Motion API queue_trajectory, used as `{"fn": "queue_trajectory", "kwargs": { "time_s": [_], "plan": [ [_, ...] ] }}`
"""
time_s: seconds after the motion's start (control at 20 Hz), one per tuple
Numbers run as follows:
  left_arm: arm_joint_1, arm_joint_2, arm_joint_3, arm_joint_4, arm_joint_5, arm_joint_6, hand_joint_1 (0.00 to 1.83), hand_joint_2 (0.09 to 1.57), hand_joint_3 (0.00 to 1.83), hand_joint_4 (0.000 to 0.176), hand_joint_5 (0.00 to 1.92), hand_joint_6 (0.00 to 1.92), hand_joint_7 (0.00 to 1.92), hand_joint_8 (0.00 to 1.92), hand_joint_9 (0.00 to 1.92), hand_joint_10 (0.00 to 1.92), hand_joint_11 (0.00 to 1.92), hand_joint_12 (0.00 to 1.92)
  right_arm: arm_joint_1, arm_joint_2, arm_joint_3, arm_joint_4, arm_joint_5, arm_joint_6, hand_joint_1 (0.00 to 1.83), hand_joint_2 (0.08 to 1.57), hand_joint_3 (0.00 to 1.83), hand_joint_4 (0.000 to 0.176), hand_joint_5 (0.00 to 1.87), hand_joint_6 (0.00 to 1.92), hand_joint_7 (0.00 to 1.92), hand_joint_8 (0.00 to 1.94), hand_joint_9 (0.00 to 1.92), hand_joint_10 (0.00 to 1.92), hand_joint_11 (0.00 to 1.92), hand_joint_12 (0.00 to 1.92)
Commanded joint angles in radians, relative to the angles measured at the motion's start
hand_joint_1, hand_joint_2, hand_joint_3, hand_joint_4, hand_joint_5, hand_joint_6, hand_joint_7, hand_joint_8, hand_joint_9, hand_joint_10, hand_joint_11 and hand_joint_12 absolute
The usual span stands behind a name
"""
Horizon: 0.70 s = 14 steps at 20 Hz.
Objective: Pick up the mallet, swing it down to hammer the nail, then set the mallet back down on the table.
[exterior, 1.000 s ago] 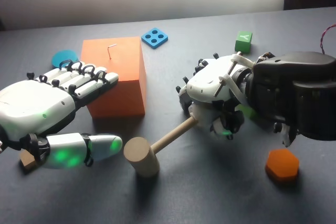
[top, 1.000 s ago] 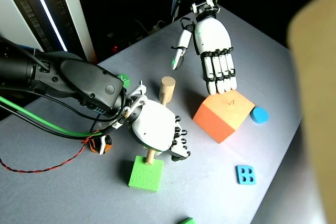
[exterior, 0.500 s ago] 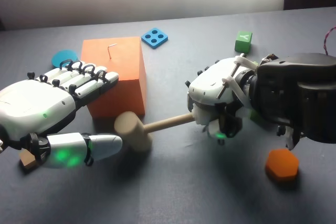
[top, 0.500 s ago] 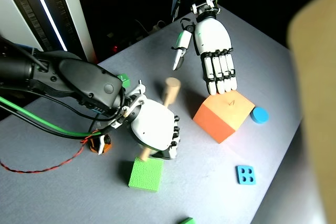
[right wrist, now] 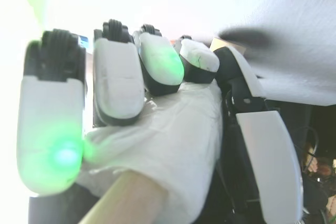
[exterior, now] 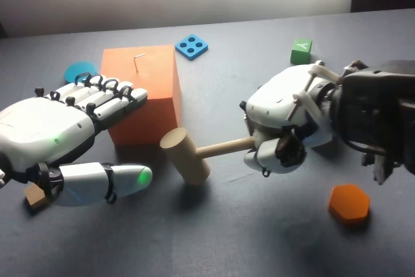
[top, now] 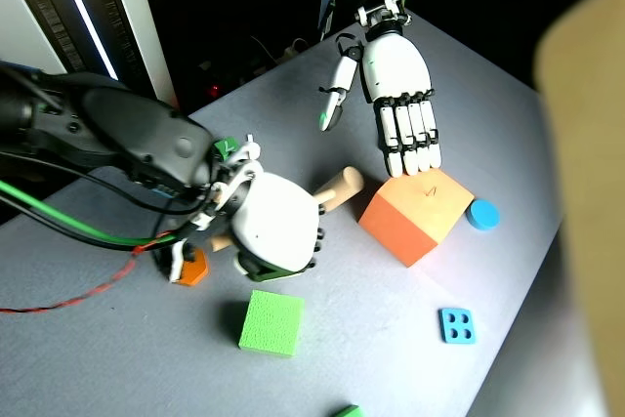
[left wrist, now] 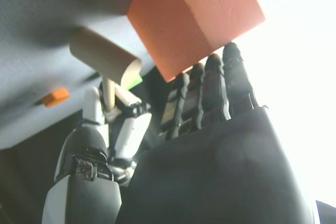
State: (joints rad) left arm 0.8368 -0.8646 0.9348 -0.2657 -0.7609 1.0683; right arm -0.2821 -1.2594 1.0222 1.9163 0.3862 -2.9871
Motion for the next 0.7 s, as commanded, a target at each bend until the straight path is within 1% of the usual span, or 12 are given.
{"fn": "queue_trajectory", "kwargs": {
  "time_s": [0.0,0.25,0.35,0.4,0.45,0.55,0.6,0.65],
  "plan": [
    [-0.009,-0.002,0.005,0.000,-0.054,-0.003,0.00,1.18,0.00,0.000,0.01,0.00,0.02,0.00,0.00,0.00,0.00,0.00,0.030,0.025,-0.018,-0.030,-0.014,-0.002,0.11,1.57,0.23,0.176,1.43,1.92,1.67,1.94,1.79,1.92,1.88,1.92],
    [-0.010,-0.002,0.005,0.000,-0.053,-0.001,0.00,1.18,0.00,0.000,0.01,0.00,0.03,0.00,0.00,0.00,0.00,0.00,0.100,0.142,-0.087,-0.030,-0.022,0.044,0.12,1.57,0.23,0.176,1.40,1.92,1.63,1.94,1.76,1.92,1.88,1.92],
    [-0.010,-0.002,0.005,0.000,-0.051,-0.001,0.00,1.18,0.00,0.000,0.00,0.00,0.02,0.00,0.00,0.00,0.00,0.00,0.119,0.173,-0.095,-0.035,-0.026,0.078,0.10,1.57,0.21,0.176,1.44,1.92,1.66,1.94,1.79,1.92,1.89,1.92],
    [-0.010,-0.002,0.005,0.000,-0.051,0.000,0.00,1.18,0.00,0.000,0.01,0.00,0.03,0.00,0.00,0.00,0.00,0.00,0.120,0.182,-0.096,-0.133,-0.019,0.174,0.12,1.57,0.21,0.176,1.43,1.92,1.65,1.94,1.79,1.92,1.88,1.92],
    [-0.009,-0.002,0.006,0.000,-0.051,0.000,0.00,1.17,0.00,0.000,0.01,0.00,0.03,0.00,0.00,0.00,0.00,0.00,0.118,0.189,-0.099,-0.302,-0.007,0.300,0.12,1.57,0.20,0.176,1.42,1.92,1.64,1.94,1.78,1.92,1.88,1.92],
    [-0.009,-0.002,0.006,0.000,-0.047,0.000,0.00,1.18,0.00,0.000,0.01,0.00,0.03,0.00,0.00,0.00,0.00,0.00,0.117,0.196,-0.100,-0.546,0.037,0.498,0.14,1.57,0.21,0.176,1.41,1.92,1.63,1.94,1.78,1.92,1.88,1.92],
    [-0.009,-0.002,0.006,0.000,-0.046,0.000,0.00,1.19,0.00,0.000,0.06,0.01,0.08,0.01,0.05,0.01,0.02,0.01,0.116,0.196,-0.100,-0.622,0.055,0.556,0.11,1.57,0.20,0.176,1.40,1.92,1.63,1.94,1.79,1.92,1.89,1.92],
    [-0.009,-0.002,0.006,0.000,-0.044,0.000,0.00,1.19,0.00,0.000,0.06,0.00,0.08,0.00,0.05,0.00,0.01,0.01,0.115,0.195,-0.100,-0.696,0.080,0.624,0.11,1.57,0.20,0.176,1.40,1.92,1.62,1.94,1.77,1.92,1.87,1.92]
  ]
}}
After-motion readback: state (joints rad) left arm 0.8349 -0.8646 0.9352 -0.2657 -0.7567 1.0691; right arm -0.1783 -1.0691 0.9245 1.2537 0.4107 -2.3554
